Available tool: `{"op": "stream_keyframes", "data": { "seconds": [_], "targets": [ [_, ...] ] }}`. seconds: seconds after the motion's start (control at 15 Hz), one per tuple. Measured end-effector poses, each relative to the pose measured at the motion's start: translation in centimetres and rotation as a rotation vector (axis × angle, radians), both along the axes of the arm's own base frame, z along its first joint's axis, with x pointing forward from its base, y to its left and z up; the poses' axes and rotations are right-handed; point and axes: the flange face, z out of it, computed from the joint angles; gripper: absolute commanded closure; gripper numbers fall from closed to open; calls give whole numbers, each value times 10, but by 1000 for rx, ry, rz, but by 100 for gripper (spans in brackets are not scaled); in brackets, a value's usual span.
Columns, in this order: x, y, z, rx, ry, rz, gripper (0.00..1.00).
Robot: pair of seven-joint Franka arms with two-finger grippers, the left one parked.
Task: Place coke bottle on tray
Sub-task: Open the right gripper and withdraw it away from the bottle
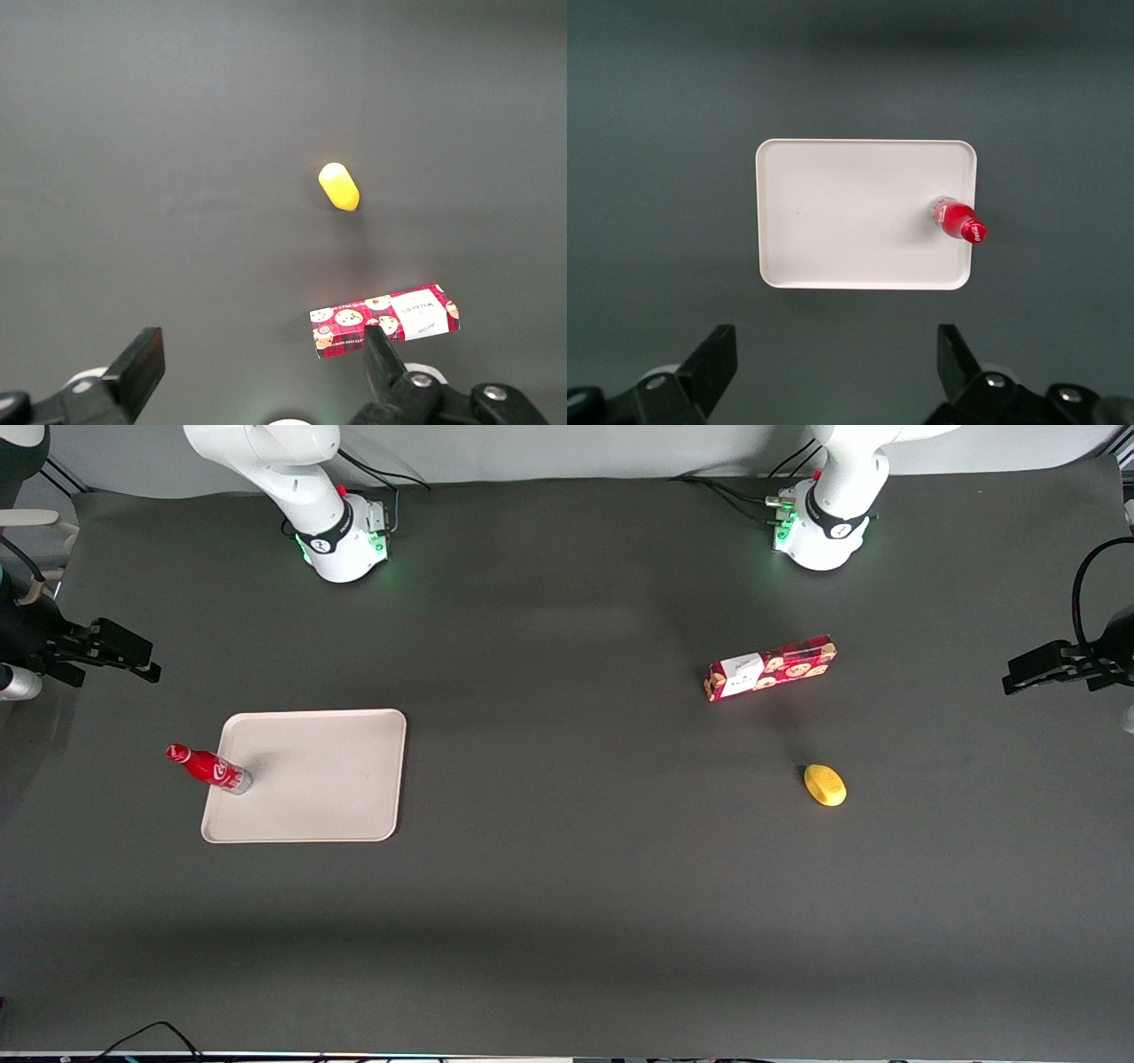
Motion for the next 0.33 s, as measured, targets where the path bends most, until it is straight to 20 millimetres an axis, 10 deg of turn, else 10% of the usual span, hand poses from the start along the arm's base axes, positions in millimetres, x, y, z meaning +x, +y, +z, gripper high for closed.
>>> {"op": "stream_keyframes", "data": {
  "seconds": [0.33],
  "targets": [
    [-1, 4, 3, 3, -4, -35, 0]
  ]
}}
